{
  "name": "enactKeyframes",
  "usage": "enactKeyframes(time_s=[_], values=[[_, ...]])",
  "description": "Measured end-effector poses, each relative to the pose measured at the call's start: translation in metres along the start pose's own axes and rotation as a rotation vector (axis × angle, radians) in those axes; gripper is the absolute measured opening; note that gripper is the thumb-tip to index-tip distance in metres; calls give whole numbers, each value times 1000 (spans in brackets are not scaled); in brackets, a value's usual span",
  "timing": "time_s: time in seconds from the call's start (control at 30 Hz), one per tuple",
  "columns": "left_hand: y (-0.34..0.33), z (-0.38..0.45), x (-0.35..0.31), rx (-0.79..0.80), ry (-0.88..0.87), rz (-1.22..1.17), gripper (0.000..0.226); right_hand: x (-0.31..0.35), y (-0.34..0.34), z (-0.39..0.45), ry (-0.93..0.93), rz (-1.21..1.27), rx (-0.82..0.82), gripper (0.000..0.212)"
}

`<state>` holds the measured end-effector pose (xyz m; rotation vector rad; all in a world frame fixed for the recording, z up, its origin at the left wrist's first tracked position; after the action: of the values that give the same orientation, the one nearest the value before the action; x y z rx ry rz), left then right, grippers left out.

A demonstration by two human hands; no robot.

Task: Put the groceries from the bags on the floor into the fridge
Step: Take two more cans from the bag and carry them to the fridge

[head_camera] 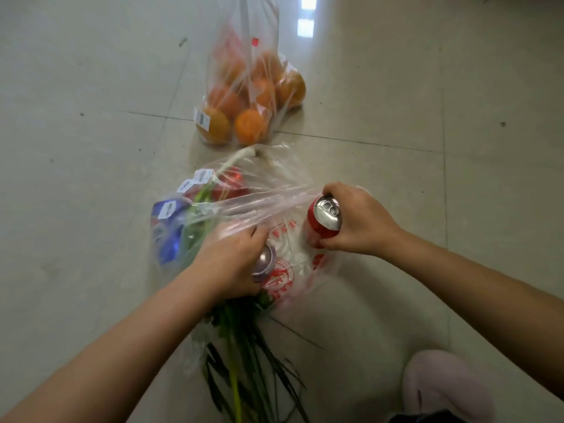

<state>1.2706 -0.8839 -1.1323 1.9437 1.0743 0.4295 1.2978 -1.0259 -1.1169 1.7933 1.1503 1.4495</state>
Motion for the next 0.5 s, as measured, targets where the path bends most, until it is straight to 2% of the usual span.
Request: enactKeyframes(time_s=[0.03, 0.1, 0.2, 0.3, 0.43, 0.5], values=[[10, -6, -1, -46, -12, -20, 89, -2, 2, 0, -10, 22, 10, 69], [33, -12, -8, -245, -101, -8, 95, -6, 6, 2, -33, 45, 28, 72], [38, -11, -8, -384, -139, -3, 90, -12, 8, 7, -49, 38, 52, 73], [23, 1, -11, -290, -150, -62, 82, -19, 9, 10, -78, 28, 52, 72], [-2, 11, 3, -112, 19, -218, 78, -24, 4, 11, -84, -11, 71, 72], [-14, 14, 4, -20, 75, -117, 85, -23, 1, 12, -77, -38, 86, 72]])
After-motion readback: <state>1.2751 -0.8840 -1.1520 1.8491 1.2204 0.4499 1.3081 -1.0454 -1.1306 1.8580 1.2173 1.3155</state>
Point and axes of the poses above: each hand's wrist, its own z-axis towards the middle knuckle, its own y-axis out of the back of the hand, x = y × z, the point moved 10 cm from there along z, towards the middle knuckle, and after that the axes turned 3 degrees about -y, right-handed, at the moved point
